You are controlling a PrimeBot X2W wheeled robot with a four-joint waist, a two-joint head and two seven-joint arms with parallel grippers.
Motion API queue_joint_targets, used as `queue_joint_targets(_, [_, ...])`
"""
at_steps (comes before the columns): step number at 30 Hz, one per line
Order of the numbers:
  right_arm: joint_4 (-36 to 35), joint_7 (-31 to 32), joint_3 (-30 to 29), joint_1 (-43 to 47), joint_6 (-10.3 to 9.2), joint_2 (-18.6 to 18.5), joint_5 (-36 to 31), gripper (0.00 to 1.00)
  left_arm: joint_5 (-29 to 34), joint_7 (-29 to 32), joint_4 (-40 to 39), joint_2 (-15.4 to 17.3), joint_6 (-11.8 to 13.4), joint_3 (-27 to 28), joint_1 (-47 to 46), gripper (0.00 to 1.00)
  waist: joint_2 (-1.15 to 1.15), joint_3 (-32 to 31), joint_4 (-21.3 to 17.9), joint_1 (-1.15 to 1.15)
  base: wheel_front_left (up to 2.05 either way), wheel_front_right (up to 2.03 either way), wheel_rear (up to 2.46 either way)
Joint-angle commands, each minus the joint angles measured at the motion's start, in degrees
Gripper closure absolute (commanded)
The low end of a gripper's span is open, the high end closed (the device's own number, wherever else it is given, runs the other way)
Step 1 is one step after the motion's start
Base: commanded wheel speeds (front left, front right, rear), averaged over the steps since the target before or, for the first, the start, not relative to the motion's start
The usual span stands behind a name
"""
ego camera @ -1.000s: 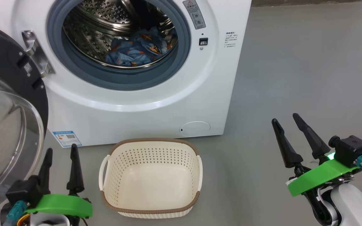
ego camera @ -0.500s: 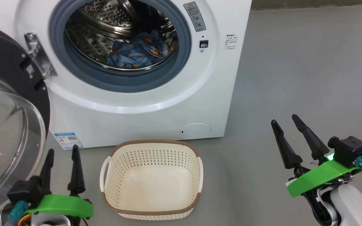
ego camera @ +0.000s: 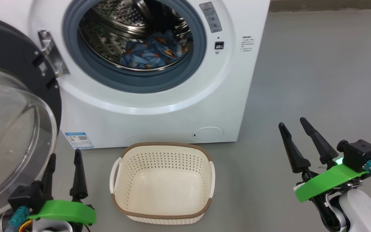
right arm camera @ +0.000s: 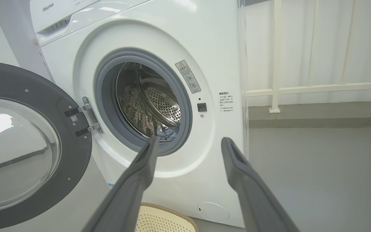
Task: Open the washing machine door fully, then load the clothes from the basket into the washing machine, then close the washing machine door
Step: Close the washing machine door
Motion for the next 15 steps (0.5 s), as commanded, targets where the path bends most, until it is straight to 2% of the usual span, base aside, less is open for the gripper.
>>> queue_joint_targets(1, [-1.15, -0.47, 0.59, -0.41, 0.25, -0.58, 0.23, 0.0, 0.33, -0.37, -0.56, 1.12, 0.01, 1.84, -1.31, 0.0, 0.0, 0.03, 1.13, 0.0, 0.0, 0.0, 0.0])
queue_joint_targets(15, [-1.13, -0.47, 0.89, -0.04, 0.25, -0.4, 0.24, 0.0, 0.2, -0.37, -0.59, 1.18, 0.17, 1.49, -0.82, 0.0, 0.0, -0.48, 7.81, 0.0, 0.0, 0.0, 0.0])
